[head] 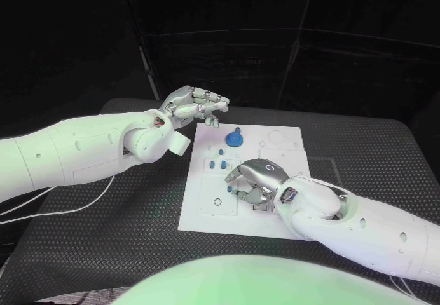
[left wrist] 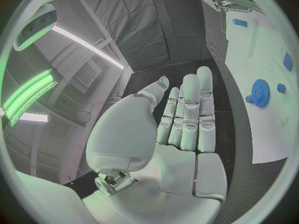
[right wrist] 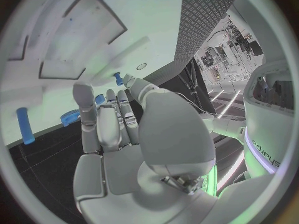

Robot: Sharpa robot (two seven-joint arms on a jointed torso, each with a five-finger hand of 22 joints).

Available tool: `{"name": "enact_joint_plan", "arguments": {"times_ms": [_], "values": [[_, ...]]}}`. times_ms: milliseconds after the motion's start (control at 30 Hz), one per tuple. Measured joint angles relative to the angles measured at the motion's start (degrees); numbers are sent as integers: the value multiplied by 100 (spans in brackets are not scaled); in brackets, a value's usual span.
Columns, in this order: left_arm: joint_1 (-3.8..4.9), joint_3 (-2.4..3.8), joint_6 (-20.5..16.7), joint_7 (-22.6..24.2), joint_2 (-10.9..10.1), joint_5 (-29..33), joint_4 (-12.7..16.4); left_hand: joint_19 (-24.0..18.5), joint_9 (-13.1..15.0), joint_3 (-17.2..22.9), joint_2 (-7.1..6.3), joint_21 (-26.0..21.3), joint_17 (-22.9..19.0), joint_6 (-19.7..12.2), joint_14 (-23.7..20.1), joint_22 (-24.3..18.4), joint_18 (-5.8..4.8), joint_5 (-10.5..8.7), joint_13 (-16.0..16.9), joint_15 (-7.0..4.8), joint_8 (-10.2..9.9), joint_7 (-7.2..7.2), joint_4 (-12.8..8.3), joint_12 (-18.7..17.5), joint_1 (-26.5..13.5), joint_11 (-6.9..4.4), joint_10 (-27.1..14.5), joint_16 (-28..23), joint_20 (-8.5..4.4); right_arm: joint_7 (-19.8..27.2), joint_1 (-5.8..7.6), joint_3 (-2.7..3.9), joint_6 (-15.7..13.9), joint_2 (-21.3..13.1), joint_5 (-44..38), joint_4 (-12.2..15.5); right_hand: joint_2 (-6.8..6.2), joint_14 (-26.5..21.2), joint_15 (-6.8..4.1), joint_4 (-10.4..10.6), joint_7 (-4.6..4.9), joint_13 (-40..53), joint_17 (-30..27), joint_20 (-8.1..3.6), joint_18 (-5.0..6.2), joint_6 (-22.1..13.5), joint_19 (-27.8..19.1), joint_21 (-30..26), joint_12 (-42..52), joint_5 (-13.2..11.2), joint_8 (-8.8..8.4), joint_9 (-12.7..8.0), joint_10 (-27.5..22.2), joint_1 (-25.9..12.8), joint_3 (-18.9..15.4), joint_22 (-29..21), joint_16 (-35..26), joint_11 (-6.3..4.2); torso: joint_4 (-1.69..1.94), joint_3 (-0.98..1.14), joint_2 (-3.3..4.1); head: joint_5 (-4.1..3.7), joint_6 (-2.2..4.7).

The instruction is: Assemble the parts on the task board

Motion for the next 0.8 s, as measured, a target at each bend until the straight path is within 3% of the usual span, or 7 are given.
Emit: {"name": "enact_joint_plan", "arguments": {"times_ms": [200, 300, 467, 633, 800], "values": [[0, 0, 7, -9, 7, 0, -16, 21, -7, -17, 0, -24, -6, -21, 0, -7, 0, 0, -5, 0, 0, 21, -17, 0, 0, -21, -21, 0, 21, 99, -9, 33, -468, -182, 207, 216, -12, 0, 0, 40, 6, 5, -69, -22, 1, -55, -21, -35, 94, 51, 0, 3, 0, -49, -136, -45, -32, 0, -7, 1, -9, -41, 0], [-1, -3, 12, -13, 11, 0, -18, 21, -7, -17, 0, -24, -6, -21, 0, -7, 0, 0, -5, 0, 0, 21, -17, 0, 0, -22, -21, 0, 21, 143, -16, 182, -595, -297, 315, 344, 7, 0, 0, 53, 6, 12, -79, -22, 1, -55, -21, -35, 156, 59, 0, 13, 0, -68, -167, -45, -33, 0, -7, 1, -10, -79, 0], [-4, -9, 20, -18, 7, 0, -22, 21, -6, -16, 0, -24, -6, -21, 0, -7, 0, 0, -5, 0, 0, 21, -17, 0, 0, -22, -21, 0, 21, 136, 26, 510, -621, -676, 474, 452, 7, 0, -1, 69, 26, 12, -90, -22, 1, -34, -21, -35, 230, 86, 0, 18, 1, -68, -243, -40, -33, 0, -7, -9, -20, -123, 0], [-4, -9, 26, -22, 1, 0, -22, 21, -6, -16, 0, -24, -5, -21, 0, -14, 0, 0, -4, 0, 0, 21, -16, 0, 0, -1, -42, 0, 21, 15, 126, 628, -409, -979, 540, 423, -30, 0, -1, 80, -5, 12, -98, -22, 0, -65, -21, -68, 275, 86, 0, 18, -21, -106, -447, -65, -33, -22, -13, -19, -30, -133, 0], [-4, -9, 32, -23, 3, -1, -25, 21, -6, -16, 0, -24, -5, -21, 0, -14, 0, 0, -4, 0, 0, 21, -16, 0, 0, -1, -42, 0, 21, -120, 180, 662, -123, -1105, 533, 335, -30, 0, -1, 116, -78, 11, -86, -22, 0, -139, -21, -91, 338, 86, 0, 18, -52, -106, -657, -112, -33, -51, -16, -21, -30, -157, 0]]}}
